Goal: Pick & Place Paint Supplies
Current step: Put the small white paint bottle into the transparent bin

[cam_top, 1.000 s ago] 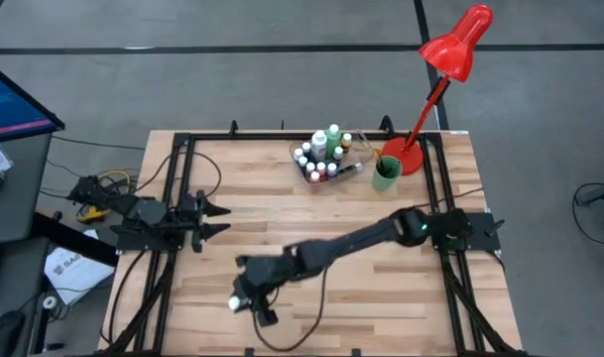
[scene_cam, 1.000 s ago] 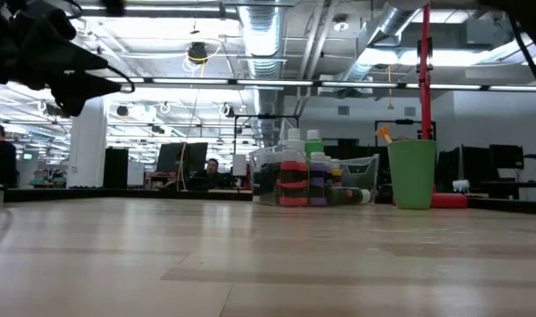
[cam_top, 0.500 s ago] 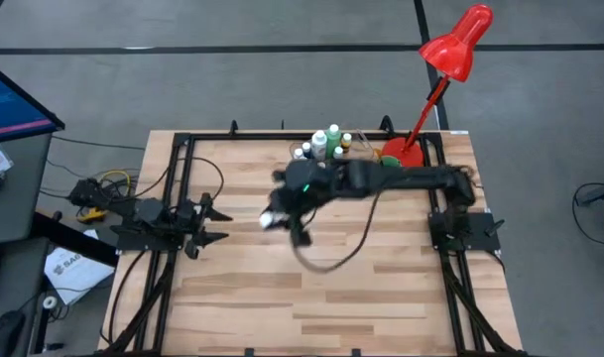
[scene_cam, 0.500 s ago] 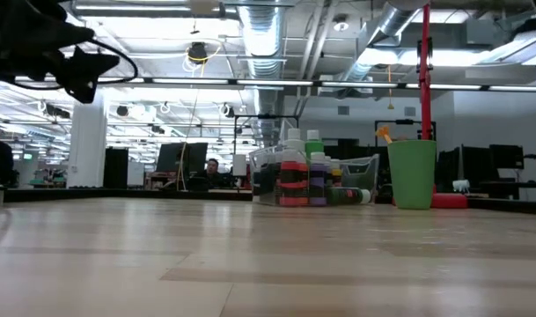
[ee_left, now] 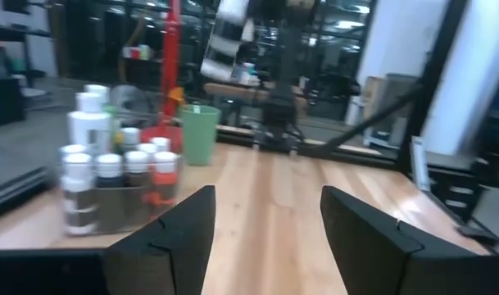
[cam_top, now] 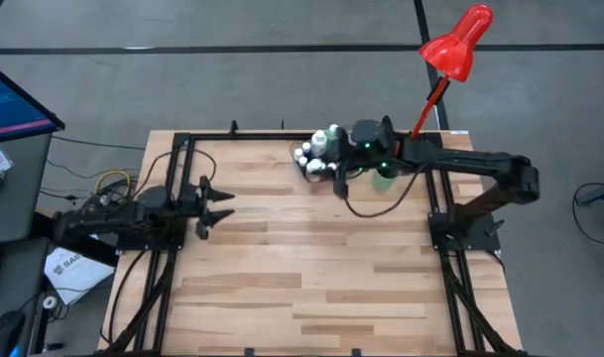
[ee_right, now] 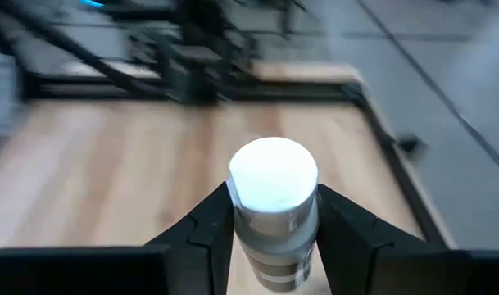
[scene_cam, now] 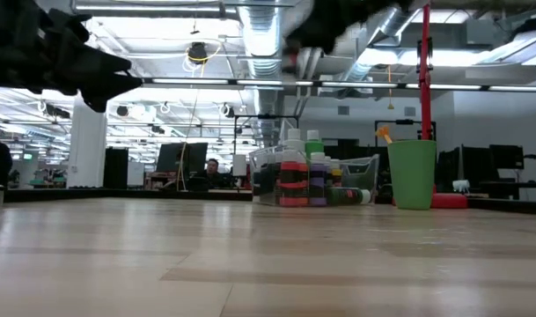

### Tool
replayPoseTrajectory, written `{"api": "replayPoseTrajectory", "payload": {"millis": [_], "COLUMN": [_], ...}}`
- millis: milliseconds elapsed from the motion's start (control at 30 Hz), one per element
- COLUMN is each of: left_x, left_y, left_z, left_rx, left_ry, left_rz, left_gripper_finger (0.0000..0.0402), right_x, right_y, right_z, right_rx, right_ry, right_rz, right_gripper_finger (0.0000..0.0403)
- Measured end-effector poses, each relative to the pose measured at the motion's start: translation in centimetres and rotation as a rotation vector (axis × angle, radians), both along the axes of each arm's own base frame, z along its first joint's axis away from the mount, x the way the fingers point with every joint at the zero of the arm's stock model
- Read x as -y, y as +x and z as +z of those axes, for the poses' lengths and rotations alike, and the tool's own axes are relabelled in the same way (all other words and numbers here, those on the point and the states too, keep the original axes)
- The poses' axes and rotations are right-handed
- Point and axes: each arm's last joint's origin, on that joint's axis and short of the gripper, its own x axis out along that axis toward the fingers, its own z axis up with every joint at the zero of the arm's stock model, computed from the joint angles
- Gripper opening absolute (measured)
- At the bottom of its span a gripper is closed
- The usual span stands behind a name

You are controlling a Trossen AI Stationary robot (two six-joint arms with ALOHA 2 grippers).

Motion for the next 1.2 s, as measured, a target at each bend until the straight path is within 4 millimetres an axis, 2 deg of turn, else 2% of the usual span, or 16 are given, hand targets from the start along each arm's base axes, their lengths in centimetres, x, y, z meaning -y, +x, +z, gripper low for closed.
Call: {"api": "replayPoseTrajectory", "payload": {"millis": [100, 300, 533, 700, 833, 1000, 1200], "left_x": [-0.9, -2.3, -3.2, -3.3, -3.3, -3.4, -3.4], "left_y": [-0.1, -0.5, -0.7, -0.6, -0.5, -0.4, -0.3], "left_z": [0.0, 0.0, -0.1, -0.3, -0.4, -0.5, -0.7], "left_rx": [0.002, 0.006, -0.009, -0.029, -0.041, -0.056, -0.073], "left_ry": [-0.006, -0.024, -0.035, -0.042, -0.046, -0.051, -0.057], "left_rz": [0.044, 0.127, 0.228, 0.234, 0.234, 0.234, 0.234], "left_gripper_finger": [0.0209, 0.0209, 0.0209, 0.0209, 0.0209, 0.0209, 0.0209], "right_x": [2.3, 7.1, 10.9, 12.0, 12.0, 11.9, 11.9], "right_y": [-2.0, -6.0, -7.9, -8.1, -8.5, -9.3, -10.1], "right_z": [-2.3, -4.3, -6.6, -9.1, -11.4, -13.2, -14.3], "right_rx": [-0.012, 0.022, -0.062, -0.111, -0.075, -0.055, -0.049], "right_ry": [0.001, 0.032, 0.027, 0.048, 0.085, 0.098, 0.104], "right_rz": [-0.123, -0.364, -0.547, -0.573, -0.559, -0.584, -0.608], "right_gripper_finger": [0.013, 0.013, 0.013, 0.013, 0.013, 0.013, 0.013]}}
